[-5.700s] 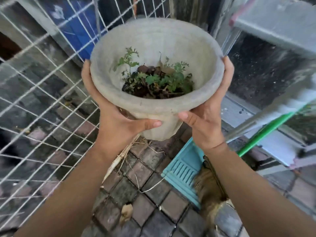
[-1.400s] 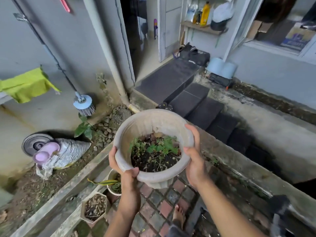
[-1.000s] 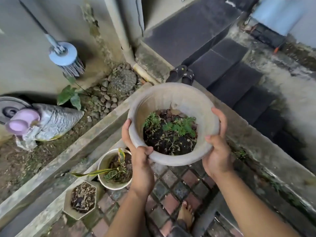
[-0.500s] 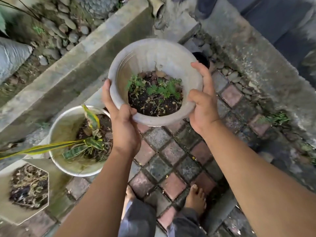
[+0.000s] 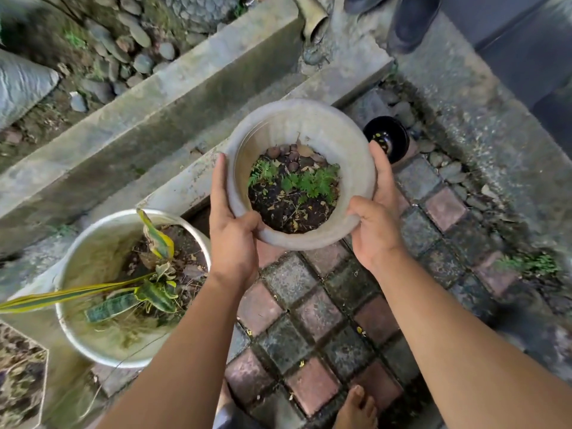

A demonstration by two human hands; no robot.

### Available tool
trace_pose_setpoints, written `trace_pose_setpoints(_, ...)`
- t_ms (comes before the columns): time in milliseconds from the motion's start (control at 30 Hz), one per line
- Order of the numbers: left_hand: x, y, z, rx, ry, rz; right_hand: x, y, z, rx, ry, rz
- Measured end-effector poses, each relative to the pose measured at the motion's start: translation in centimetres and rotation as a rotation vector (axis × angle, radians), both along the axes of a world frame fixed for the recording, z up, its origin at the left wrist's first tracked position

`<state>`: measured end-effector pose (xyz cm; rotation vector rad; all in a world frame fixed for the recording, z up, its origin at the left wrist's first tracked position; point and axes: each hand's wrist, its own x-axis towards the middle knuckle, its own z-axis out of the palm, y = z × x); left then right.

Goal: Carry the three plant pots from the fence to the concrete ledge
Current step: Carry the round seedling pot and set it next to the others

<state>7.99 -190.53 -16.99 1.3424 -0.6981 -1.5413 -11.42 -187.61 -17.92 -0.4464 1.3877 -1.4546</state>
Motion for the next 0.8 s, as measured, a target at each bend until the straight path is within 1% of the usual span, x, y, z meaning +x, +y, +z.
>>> trace_pose_setpoints(67,0.3,-1.1,-0.6,0.004,-0.027,0.007,0.1,-0.2,-0.4,0.024,0.023,0.02)
trace_pose_setpoints(167,0.8,-2.1,-1.2,0.036,-0.007,0.01,0.0,-0.4,-0.7,0.039,0.06,0.035)
trace_pose_setpoints(333,0.8,-2.4,-1.1,0.073,-0.083,-0.022,0.3,-0.3,-0.8,0.063,0.086,0.071)
trace_pose_setpoints(467,1.1,-3.0,-1.3,0.082,-0.144,-0.111,0.3,-0.4,-0.9,0.186,0.175,0.095)
trace_pose_setpoints(533,1.0,-2.8,-1.4,0.087,-0.173,-0.148,0.2,-0.4,-0.8,0.226,0.241,0.102)
trace_pose_setpoints(600,0.7,-2.5,-1.5,0.089,-0.232,-0.166,-0.1,-0.4,-0.6,0.248,0.261,0.121)
trace_pose_setpoints(800,0.3,-2.3,-1.1,0.1,-0.314,-0.127,-0.7,-0.7,-0.3,0.274,0.333,0.194)
